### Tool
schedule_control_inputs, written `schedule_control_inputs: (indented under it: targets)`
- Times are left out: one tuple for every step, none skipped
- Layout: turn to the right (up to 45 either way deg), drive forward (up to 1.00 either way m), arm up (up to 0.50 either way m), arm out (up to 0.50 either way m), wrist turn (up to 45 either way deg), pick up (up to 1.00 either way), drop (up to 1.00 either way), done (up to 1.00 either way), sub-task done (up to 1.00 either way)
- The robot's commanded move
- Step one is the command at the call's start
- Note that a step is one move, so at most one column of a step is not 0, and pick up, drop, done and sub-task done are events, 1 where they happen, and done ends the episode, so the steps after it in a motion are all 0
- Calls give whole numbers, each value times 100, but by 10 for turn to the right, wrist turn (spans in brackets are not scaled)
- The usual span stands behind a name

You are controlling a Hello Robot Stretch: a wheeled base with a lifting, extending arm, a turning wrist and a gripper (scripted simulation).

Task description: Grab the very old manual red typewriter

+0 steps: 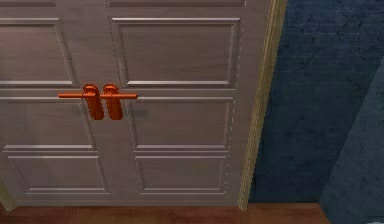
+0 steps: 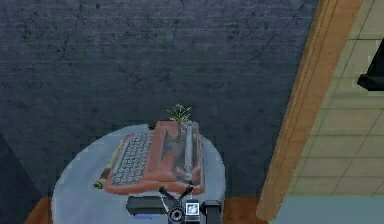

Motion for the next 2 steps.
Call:
schedule_control_inputs:
  targets:
    - [0, 0, 10, 0, 0, 0, 0, 0, 0]
    - [0, 0, 0, 0, 0, 0, 0, 100, 0]
